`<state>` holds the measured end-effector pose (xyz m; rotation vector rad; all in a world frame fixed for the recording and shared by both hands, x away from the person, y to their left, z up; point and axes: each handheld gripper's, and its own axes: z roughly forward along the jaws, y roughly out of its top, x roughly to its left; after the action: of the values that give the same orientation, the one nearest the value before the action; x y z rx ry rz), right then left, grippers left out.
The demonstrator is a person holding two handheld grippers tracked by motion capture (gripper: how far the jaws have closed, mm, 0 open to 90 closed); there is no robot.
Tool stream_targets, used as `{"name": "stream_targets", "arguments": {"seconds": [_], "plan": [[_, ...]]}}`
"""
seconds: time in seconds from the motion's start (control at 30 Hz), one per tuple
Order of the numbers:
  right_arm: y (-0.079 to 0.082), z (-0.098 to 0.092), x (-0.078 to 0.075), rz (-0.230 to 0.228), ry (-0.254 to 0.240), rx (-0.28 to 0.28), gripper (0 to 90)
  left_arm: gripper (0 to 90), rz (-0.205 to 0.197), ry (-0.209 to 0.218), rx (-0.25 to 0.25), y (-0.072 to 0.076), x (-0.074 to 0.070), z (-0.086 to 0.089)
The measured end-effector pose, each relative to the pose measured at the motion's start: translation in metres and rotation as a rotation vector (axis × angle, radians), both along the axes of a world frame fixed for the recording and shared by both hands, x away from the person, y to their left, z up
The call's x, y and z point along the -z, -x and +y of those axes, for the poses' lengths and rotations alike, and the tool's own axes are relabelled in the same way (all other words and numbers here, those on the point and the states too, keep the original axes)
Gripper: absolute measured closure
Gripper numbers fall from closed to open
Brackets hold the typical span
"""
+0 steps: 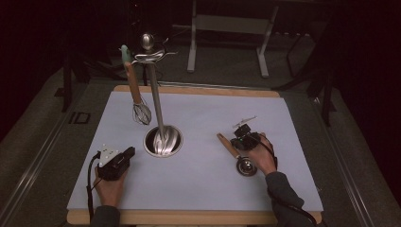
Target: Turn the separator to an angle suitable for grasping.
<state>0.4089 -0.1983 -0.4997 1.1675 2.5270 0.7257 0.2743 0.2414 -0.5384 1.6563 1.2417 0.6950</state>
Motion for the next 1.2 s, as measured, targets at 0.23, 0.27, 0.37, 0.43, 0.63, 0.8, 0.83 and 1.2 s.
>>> {"name": "stream_targets", "arguments": {"seconds": [0.23, 0.27, 0.37, 0.43, 0.63, 0.8, 0.83, 1.2], "plan": [[0.007, -0.006, -0.010, 0.100, -0.055, -0.048, 76.5, 84.5, -0.004, -0.007, 0.000, 0.001, 0.000, 0.000], [0.008, -0.008, -0.010, 0.126, -0.075, -0.054, 76.4, 84.4, -0.002, -0.005, 0.000, 0.000, 0.000, 0.000], [0.009, -0.013, -0.010, 0.171, -0.104, -0.053, 76.4, 84.2, -0.003, -0.004, -0.001, 0.000, 0.000, 0.000], [0.010, -0.015, -0.010, 0.181, -0.103, -0.050, 76.2, 84.0, -0.002, -0.004, -0.001, 0.000, 0.000, 0.000], [0.009, -0.022, -0.008, 0.241, -0.079, -0.036, 72.6, 83.8, -0.004, -0.004, -0.002, 0.001, 0.000, 0.000], [0.008, -0.020, -0.008, 0.266, -0.081, -0.029, 72.8, 83.5, -0.003, -0.004, -0.004, 0.001, 0.000, 0.000], [0.008, -0.019, -0.008, 0.271, -0.079, -0.033, 72.7, 83.5, -0.003, -0.004, -0.004, 0.001, 0.000, 0.000], [0.001, -0.010, 0.002, 0.382, -0.038, -0.039, 68.6, 83.4, -0.005, -0.001, -0.009, 0.001, 0.000, 0.000]]}}
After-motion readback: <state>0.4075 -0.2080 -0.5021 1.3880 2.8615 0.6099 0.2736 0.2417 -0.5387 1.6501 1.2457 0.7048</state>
